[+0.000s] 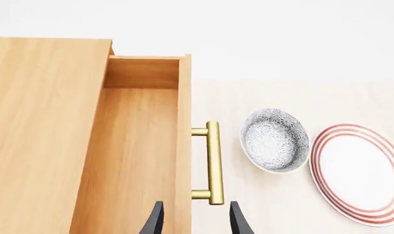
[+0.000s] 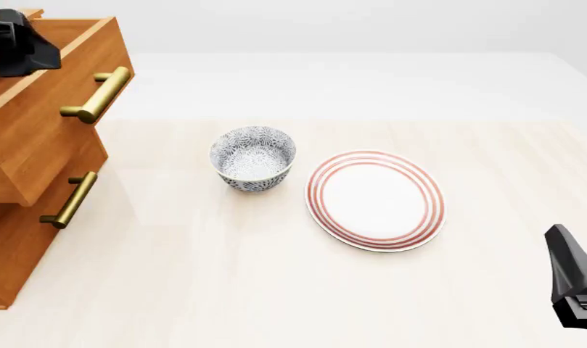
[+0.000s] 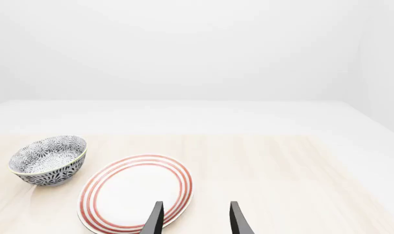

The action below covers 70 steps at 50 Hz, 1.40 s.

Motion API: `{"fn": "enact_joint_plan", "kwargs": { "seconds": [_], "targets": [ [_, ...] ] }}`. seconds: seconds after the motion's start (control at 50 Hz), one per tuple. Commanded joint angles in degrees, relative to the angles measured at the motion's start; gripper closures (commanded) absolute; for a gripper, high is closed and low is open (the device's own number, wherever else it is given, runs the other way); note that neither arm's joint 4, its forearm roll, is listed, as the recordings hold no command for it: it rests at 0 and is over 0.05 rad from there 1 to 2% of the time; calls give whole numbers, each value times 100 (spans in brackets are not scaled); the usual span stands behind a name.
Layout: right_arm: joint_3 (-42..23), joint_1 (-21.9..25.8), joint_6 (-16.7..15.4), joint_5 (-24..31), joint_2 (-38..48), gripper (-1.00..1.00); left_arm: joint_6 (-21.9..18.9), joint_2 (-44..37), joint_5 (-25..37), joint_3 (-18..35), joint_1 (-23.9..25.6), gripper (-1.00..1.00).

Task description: Open the top drawer of the cabinet.

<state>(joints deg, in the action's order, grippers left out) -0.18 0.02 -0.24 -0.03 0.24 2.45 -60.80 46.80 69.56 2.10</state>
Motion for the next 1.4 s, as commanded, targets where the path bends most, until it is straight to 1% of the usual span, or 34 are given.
{"fn": "enact_joint_plan", "kwargs": {
  "seconds": [0.02,0.24,0.5,0.96,1.34,1.4],
  "targets": [
    [0,-1,0,0,0,-100,31,-101,-82,-109,-11,-100],
    [0,0,1,1,1,-100,33,-134,-166,-180,-67,-100],
    [0,-1,3,0,0,-100,94,-194,-306,-321,-18,-100],
    [0,0,-2,0,0,-100,59,-309,-438,-490,-102,-100],
    [0,0,0,0,0,-100,99,-519,-646,-640,-43,-100],
    [0,-1,1,0,0,-100,96,-562,-638,-616,33,-100]
  ]
}}
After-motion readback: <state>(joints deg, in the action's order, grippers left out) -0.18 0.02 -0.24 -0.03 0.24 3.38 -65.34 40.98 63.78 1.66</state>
